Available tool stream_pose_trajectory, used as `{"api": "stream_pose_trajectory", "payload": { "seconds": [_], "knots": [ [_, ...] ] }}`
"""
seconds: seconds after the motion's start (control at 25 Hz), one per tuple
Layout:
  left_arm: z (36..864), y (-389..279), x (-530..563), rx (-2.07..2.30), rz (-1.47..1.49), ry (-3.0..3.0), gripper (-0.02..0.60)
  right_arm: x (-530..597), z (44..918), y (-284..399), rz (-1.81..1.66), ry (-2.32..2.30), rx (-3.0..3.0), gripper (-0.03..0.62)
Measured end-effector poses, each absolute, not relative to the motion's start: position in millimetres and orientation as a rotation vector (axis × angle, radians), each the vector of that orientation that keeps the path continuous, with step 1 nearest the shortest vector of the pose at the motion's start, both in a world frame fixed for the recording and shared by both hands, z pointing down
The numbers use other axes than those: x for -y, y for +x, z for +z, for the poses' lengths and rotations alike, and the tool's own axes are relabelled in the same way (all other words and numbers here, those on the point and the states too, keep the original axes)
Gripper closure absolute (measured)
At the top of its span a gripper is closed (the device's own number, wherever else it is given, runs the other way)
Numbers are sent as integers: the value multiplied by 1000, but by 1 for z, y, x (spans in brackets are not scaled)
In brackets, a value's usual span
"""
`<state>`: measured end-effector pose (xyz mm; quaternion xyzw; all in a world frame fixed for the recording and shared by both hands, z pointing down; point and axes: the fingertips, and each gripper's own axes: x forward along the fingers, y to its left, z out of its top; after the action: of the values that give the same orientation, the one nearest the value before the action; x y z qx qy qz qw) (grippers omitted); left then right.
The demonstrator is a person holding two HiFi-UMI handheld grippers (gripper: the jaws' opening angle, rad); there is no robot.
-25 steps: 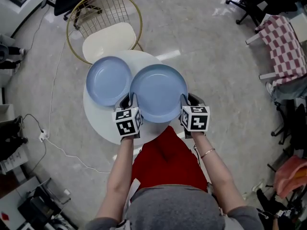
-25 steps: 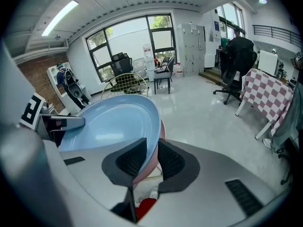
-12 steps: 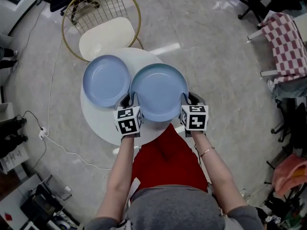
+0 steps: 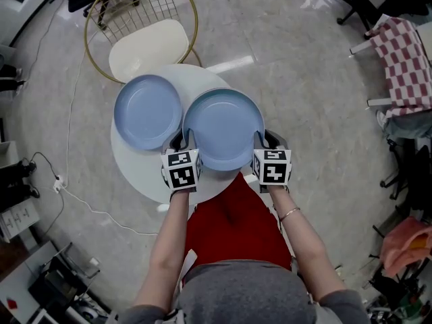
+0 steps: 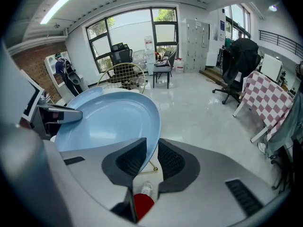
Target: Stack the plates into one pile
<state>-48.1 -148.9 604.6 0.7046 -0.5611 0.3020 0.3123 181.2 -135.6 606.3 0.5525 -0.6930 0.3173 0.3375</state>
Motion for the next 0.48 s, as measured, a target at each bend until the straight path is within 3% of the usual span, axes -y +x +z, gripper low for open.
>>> {"api": "stream_pose_trajectory", "payload": {
  "seconds": [0.48],
  "knots": [
    [606,-46,148,1477,852,1859,496,139,608,182,769,1438,1797,503]
  ]
}}
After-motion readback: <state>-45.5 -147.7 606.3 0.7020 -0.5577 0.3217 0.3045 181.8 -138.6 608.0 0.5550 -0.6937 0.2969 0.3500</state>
